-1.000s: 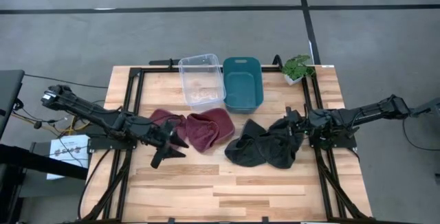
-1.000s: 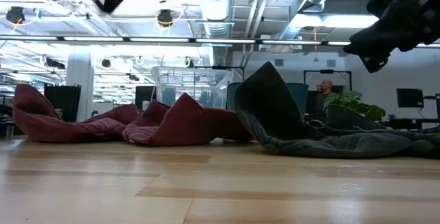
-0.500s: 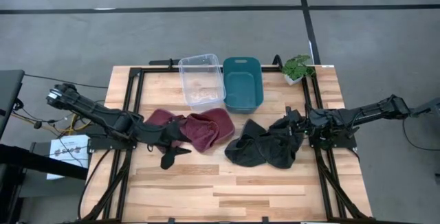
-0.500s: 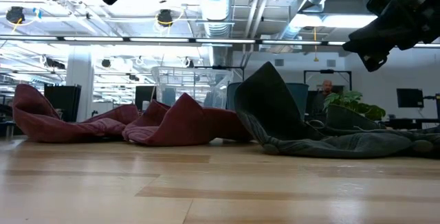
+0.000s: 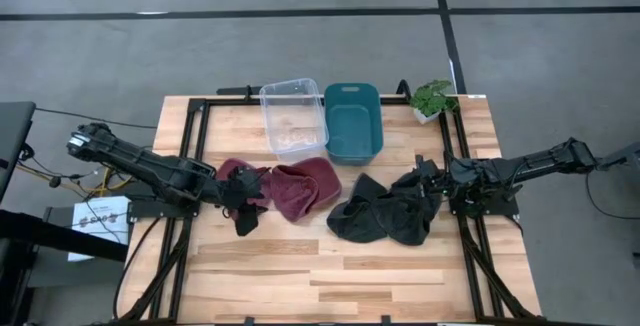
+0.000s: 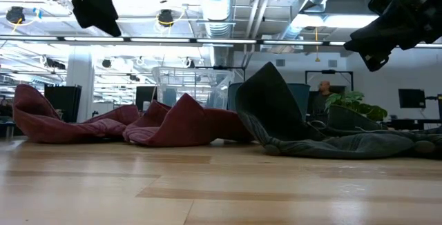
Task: Pick & Place hat
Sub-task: Put the left red cap into the transparent bin
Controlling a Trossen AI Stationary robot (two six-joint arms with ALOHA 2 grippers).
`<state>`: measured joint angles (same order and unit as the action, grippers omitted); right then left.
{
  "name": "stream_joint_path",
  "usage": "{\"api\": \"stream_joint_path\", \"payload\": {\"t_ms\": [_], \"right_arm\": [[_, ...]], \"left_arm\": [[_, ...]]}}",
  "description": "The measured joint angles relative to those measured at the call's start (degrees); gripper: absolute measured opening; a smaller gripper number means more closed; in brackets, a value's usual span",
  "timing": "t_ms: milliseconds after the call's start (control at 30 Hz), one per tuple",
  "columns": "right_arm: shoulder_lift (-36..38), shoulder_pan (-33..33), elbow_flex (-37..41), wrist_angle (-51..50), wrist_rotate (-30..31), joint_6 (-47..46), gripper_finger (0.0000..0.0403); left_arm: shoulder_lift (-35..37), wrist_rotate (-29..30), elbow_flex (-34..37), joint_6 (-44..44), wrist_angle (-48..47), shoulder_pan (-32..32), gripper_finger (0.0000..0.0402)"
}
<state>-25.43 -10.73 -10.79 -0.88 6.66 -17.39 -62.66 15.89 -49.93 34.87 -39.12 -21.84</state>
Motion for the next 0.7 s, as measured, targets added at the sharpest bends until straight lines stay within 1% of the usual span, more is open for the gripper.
{"api": "stream_joint_path", "payload": {"t_ms": [133,400,567,700], "right_arm": [[0.0,0.0,0.0,0.0,0.2,0.0,0.0099],[0.0,0.0,0.0,-0.1,0.8,0.0,0.0099],[0.0,0.0,0.0,-0.1,0.8,1.4,0.0099],[0.0,0.0,0.0,-0.1,0.8,1.4,0.0099]], "left_arm": [[-0.1,-0.7,0.3,0.4,-0.8,0.1,0.0186],[-1.2,-1.5,4.9,4.5,-1.6,0.1,0.0186],[-4.1,-3.4,7.8,6.1,-1.3,0.9,0.0186],[-7.0,-4.6,9.3,6.4,0.7,1.5,0.0186]]}}
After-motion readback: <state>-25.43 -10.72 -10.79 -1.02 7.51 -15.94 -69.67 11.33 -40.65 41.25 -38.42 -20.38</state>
